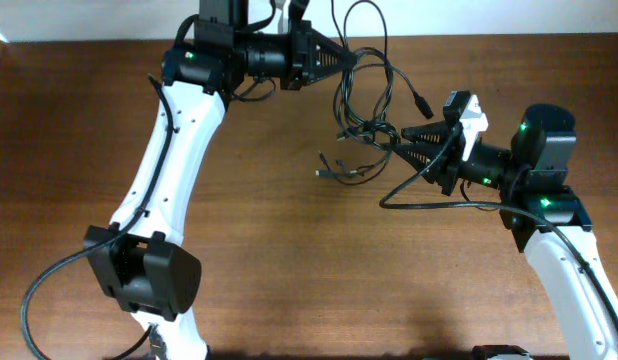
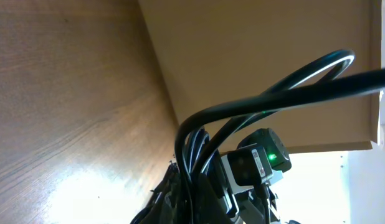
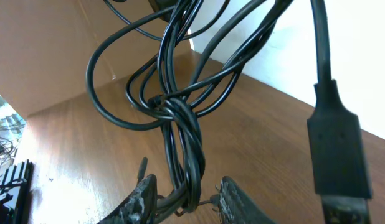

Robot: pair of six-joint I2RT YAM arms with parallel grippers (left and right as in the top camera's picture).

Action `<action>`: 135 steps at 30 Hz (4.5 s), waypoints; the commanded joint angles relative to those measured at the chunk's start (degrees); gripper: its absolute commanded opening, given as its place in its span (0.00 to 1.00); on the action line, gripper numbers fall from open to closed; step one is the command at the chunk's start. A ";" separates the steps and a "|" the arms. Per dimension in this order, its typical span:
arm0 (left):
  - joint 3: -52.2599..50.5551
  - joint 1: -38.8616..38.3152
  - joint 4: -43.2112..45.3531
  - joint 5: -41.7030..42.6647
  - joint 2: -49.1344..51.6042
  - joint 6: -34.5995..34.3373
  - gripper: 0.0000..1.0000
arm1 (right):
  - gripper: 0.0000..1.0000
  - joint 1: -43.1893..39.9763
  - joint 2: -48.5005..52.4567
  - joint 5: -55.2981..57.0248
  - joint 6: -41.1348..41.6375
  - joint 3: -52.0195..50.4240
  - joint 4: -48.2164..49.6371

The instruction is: Untangle cables

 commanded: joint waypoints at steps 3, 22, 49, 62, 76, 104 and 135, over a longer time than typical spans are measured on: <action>1.31 -1.25 0.37 -0.68 -2.16 -1.77 0.00 | 0.22 -0.26 0.15 -1.27 0.17 1.07 -0.02; 1.31 -1.20 -1.90 -18.58 -2.16 16.00 0.99 | 0.04 -0.33 0.13 -2.10 4.37 1.09 0.24; 1.33 -8.76 -28.50 -13.77 -2.16 79.01 0.95 | 0.04 -0.28 0.22 -0.61 -0.09 1.07 -6.97; 1.31 -9.66 -29.68 -11.04 -2.16 83.08 0.89 | 0.04 -0.26 0.52 -4.46 -0.09 1.07 -6.93; 1.31 -13.51 -29.73 -15.69 -2.14 83.06 0.73 | 0.04 -0.26 0.52 -8.44 -6.08 1.07 -6.40; 1.31 -8.74 -28.59 -14.45 -2.16 78.58 0.00 | 0.04 -0.26 0.52 -5.18 -6.05 1.07 -6.91; 1.31 -0.48 -16.11 -14.43 -2.16 49.29 0.00 | 0.55 -0.28 0.52 -1.95 -6.03 1.07 -7.87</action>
